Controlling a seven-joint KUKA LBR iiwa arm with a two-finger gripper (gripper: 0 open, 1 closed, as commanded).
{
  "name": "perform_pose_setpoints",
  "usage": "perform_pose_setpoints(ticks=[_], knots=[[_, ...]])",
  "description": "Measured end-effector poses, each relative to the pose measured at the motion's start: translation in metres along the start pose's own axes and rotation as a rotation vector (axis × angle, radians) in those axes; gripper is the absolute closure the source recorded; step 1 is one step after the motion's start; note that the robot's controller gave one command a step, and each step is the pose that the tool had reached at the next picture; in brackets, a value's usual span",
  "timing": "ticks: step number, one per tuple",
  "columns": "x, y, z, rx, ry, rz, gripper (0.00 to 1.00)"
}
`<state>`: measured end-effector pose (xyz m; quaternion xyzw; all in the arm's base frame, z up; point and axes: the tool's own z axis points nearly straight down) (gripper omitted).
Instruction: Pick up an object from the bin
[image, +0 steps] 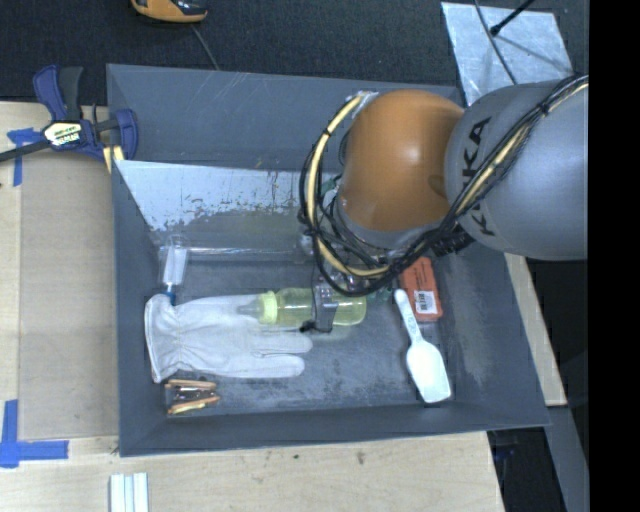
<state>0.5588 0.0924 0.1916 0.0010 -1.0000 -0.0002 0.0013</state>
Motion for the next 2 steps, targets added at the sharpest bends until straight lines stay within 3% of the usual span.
perform_pose_setpoints(ticks=[1,2], knots=[[0.003,-0.019,-0.021,0.000,-0.005,-0.011,0.00],[-0.011,-0.036,0.003,-0.001,-0.015,0.045,0.00]])
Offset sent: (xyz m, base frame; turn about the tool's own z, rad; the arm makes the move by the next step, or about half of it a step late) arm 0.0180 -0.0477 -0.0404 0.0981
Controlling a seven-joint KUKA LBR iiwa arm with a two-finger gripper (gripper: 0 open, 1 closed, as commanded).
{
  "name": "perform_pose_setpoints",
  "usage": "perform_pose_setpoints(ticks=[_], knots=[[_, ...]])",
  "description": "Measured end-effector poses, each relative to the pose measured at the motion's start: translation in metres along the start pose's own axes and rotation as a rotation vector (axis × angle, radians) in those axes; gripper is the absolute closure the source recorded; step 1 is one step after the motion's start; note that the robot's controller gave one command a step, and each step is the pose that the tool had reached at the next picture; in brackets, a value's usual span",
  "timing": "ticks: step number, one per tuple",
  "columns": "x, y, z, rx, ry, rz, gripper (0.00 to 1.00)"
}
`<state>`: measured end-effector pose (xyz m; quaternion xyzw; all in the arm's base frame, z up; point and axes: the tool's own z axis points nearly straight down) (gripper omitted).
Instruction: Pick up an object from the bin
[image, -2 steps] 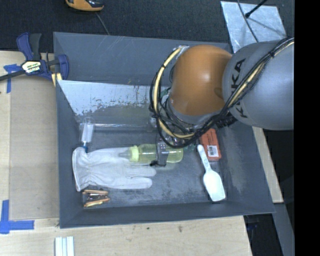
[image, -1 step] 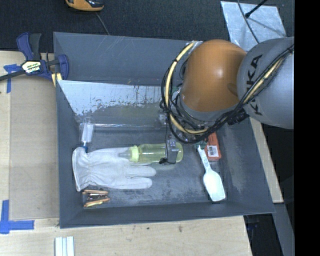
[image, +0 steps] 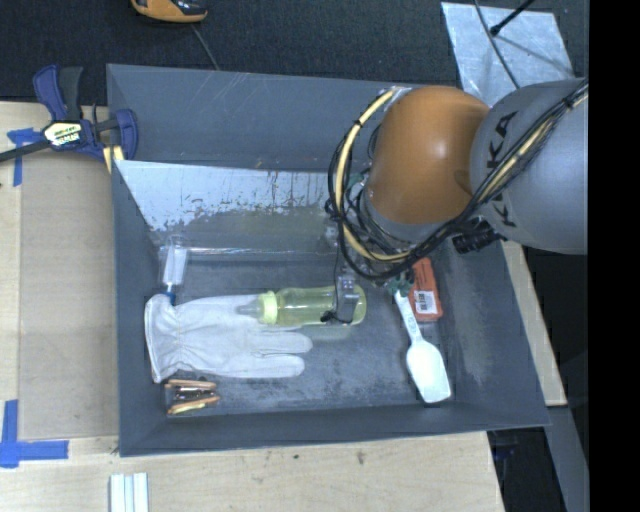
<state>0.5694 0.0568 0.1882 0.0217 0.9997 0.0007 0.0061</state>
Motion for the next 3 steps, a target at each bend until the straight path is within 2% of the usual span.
perform_pose_setpoints(ticks=[1,2,3], knots=[[-0.005,-0.009,0.043,0.001,0.008,-0.033,0.00],[-0.017,-0.011,0.075,0.001,0.010,-0.052,0.00],[-0.012,-0.013,0.099,0.001,0.010,0.036,0.00]])
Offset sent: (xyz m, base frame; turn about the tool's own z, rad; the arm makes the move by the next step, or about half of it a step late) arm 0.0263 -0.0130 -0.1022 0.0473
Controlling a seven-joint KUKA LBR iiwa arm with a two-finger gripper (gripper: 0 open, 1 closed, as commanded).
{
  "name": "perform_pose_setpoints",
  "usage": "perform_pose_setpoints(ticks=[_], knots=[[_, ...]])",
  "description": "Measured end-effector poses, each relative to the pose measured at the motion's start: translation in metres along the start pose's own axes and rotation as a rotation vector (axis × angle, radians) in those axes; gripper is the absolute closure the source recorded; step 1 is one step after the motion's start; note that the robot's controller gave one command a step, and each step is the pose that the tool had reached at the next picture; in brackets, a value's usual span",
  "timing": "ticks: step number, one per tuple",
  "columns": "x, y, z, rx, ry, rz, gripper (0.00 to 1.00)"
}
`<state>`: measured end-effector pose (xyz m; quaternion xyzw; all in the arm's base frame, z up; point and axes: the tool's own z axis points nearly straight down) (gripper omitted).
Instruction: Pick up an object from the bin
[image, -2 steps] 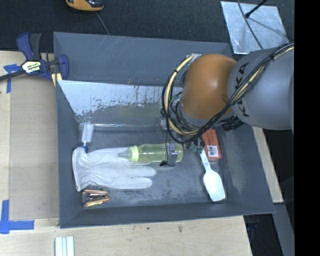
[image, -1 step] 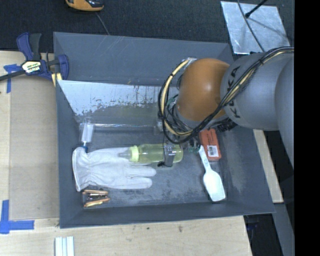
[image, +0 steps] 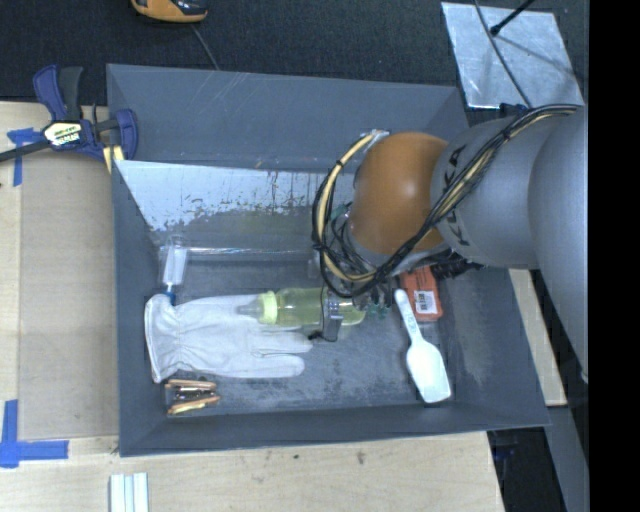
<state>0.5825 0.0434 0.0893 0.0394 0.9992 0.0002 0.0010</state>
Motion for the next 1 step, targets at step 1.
perform_pose_setpoints(ticks=[1], knots=[[-0.0070,0.0091,0.0192,0.000,-0.002,-0.075,1.00]])
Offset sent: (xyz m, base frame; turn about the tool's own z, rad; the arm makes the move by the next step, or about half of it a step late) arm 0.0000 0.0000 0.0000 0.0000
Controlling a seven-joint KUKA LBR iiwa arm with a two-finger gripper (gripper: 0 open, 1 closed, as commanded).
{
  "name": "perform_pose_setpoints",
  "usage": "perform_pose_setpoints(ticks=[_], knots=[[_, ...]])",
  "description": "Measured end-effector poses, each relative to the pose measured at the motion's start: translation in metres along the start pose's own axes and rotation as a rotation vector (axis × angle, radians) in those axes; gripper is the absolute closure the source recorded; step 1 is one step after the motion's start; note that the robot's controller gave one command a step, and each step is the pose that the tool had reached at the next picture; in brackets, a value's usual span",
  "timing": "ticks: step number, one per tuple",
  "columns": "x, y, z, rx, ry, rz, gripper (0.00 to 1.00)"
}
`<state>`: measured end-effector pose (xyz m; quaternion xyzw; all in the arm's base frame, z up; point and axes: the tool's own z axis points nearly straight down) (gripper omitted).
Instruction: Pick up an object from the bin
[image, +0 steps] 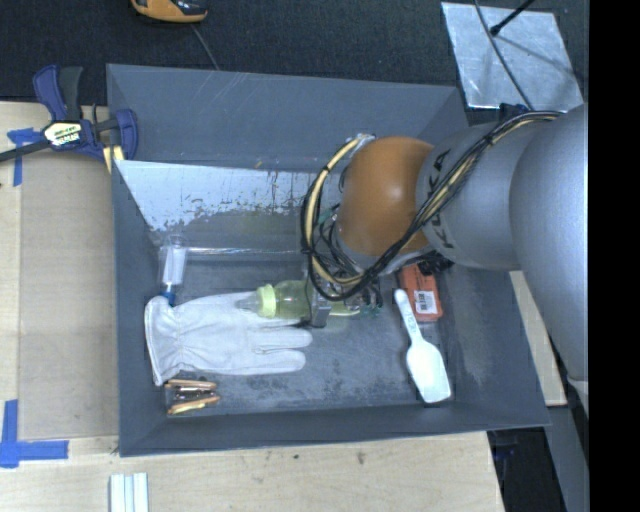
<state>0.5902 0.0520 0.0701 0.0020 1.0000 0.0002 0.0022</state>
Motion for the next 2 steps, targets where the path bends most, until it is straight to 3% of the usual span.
perform_pose_setpoints(ticks=[1,2], knots=[[0.000,0.000,0.000,0.000,0.000,0.001,1.00],[0.057,-0.008,-0.147,0.000,0.001,-0.028,1.00]])
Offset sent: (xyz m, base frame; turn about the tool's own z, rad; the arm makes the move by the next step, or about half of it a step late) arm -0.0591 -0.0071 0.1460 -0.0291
